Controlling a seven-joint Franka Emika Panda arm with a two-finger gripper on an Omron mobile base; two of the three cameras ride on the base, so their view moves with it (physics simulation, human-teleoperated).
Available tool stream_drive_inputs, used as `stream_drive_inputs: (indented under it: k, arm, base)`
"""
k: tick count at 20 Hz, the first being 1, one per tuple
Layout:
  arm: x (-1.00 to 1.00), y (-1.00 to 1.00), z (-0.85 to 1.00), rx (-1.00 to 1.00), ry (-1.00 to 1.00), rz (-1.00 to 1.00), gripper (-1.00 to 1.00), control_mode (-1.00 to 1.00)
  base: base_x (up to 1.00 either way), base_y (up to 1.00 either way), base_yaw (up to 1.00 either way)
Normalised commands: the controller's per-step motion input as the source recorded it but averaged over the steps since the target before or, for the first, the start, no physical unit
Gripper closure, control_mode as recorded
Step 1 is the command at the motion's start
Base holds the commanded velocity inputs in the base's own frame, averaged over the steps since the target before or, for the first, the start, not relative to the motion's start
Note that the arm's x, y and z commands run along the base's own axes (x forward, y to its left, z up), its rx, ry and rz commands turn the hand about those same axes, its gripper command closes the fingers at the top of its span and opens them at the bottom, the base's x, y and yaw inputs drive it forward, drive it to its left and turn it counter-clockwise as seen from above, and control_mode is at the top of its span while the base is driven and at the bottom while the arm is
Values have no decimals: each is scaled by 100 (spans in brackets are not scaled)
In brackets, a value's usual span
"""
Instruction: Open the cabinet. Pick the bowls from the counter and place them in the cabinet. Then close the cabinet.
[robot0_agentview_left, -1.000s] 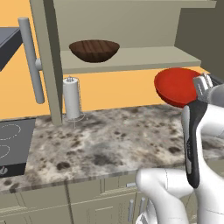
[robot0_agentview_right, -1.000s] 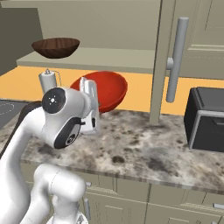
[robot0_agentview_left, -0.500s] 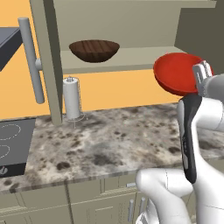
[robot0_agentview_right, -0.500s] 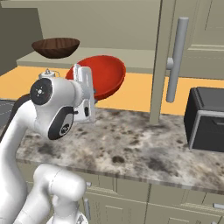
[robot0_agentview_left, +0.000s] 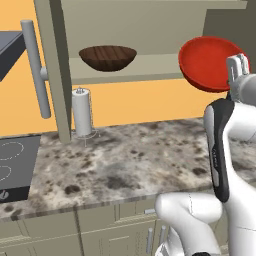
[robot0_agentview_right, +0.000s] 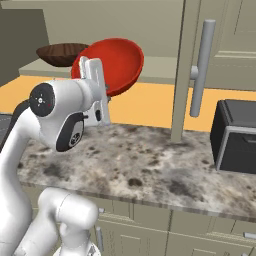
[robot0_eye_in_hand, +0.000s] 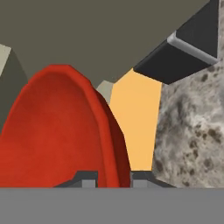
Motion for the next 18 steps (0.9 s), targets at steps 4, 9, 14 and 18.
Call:
stream_drive_inputs:
  k: [4,9,14,18]
  arm:
    - [41,19,23,0,0,0,100,-100]
    - [51,19,25,0,-1,0,100,-100]
    - [62,1,10,0,0,0,100,-100]
    - [71,0,1,0,5,0,100,-100]
  base:
    - [0,0,0]
    - [0,0,0]
    - [0,0,0]
    - [0,0,0]
